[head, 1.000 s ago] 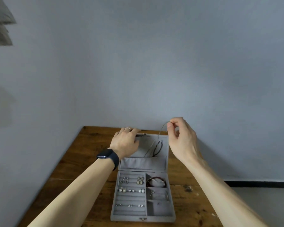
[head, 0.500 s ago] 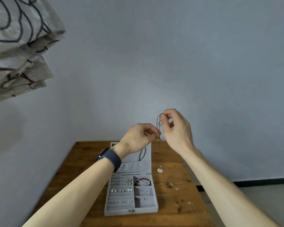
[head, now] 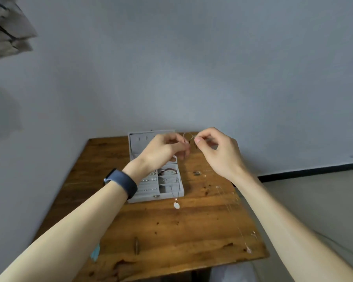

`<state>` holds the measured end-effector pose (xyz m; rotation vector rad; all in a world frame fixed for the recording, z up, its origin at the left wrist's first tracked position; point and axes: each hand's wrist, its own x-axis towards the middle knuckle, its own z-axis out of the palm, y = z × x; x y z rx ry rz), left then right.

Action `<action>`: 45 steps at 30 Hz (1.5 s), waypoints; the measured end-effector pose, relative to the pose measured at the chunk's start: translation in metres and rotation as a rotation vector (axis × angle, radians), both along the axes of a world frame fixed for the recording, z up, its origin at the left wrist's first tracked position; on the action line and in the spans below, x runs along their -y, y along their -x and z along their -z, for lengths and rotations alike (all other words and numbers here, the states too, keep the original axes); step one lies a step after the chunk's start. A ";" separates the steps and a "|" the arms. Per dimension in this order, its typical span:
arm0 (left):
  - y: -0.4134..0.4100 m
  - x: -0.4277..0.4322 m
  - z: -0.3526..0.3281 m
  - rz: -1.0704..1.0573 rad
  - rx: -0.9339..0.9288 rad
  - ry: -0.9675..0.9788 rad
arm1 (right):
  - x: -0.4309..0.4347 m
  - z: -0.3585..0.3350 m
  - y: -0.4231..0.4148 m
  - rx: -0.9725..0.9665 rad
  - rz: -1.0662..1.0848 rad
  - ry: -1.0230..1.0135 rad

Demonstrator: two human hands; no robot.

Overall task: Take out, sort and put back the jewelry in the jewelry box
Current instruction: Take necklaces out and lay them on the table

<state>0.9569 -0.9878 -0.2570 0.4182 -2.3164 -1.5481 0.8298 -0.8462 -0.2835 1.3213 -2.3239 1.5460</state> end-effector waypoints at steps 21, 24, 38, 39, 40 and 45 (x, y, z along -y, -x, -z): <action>-0.015 -0.002 -0.009 0.103 0.190 0.115 | -0.012 0.021 -0.034 0.259 -0.248 0.135; -0.014 -0.002 -0.012 0.088 0.119 -0.014 | -0.009 0.025 -0.042 0.542 -0.435 -0.033; -0.015 0.037 0.014 -0.203 -0.059 -0.566 | -0.061 0.144 -0.079 0.843 -0.175 -0.137; -0.012 0.039 0.020 -0.231 -0.051 -0.586 | -0.069 0.151 -0.082 0.879 -0.164 -0.105; -0.008 0.040 0.027 -0.244 -0.030 -0.595 | -0.077 0.157 -0.085 0.897 -0.152 -0.083; 0.016 0.027 0.068 -0.195 0.128 -0.532 | -0.109 0.187 -0.091 0.877 -0.051 -0.104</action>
